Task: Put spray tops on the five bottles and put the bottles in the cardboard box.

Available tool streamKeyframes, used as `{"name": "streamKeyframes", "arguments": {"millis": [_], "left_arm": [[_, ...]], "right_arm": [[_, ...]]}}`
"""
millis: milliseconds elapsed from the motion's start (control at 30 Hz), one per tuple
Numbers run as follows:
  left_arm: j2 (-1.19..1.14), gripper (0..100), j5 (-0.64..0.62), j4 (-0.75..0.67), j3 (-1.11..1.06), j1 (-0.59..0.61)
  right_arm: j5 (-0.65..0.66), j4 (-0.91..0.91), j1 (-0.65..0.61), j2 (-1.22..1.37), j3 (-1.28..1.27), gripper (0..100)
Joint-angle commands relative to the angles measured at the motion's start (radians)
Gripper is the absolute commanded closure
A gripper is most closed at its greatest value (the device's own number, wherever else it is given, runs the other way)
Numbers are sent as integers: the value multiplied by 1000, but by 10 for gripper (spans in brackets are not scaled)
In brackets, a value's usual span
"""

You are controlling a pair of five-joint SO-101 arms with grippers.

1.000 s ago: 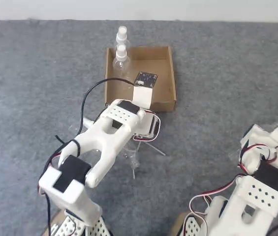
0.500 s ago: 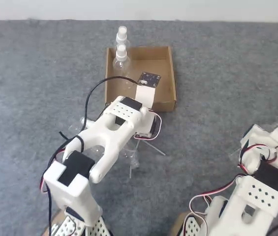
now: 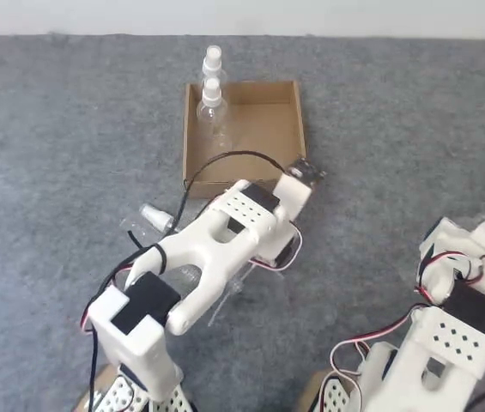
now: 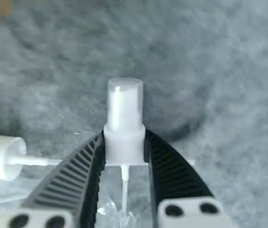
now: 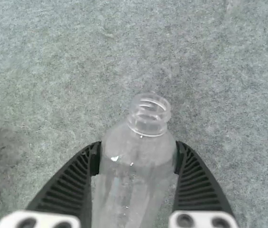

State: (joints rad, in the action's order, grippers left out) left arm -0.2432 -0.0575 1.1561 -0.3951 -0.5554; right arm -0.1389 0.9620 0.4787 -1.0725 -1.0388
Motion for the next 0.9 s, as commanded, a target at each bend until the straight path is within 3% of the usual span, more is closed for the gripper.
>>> {"name": "streamKeyframes", "arguments": {"millis": [0, 233, 467, 667, 867], "left_arm": [[9, 952, 94, 44, 39, -23], [-3, 746, 110, 92, 41, -18], [-95, 803, 160, 110, 108, -18], [-232, 846, 152, 276, 320, -18], [-265, 789, 81, 379, 414, -17]], "right_arm": [[26, -31, -12, -27, 15, 927], [29, -31, -13, -27, 15, 926], [31, -31, -13, -27, 15, 926], [31, -31, -13, -27, 15, 926], [31, -31, -13, -27, 15, 926]]}}
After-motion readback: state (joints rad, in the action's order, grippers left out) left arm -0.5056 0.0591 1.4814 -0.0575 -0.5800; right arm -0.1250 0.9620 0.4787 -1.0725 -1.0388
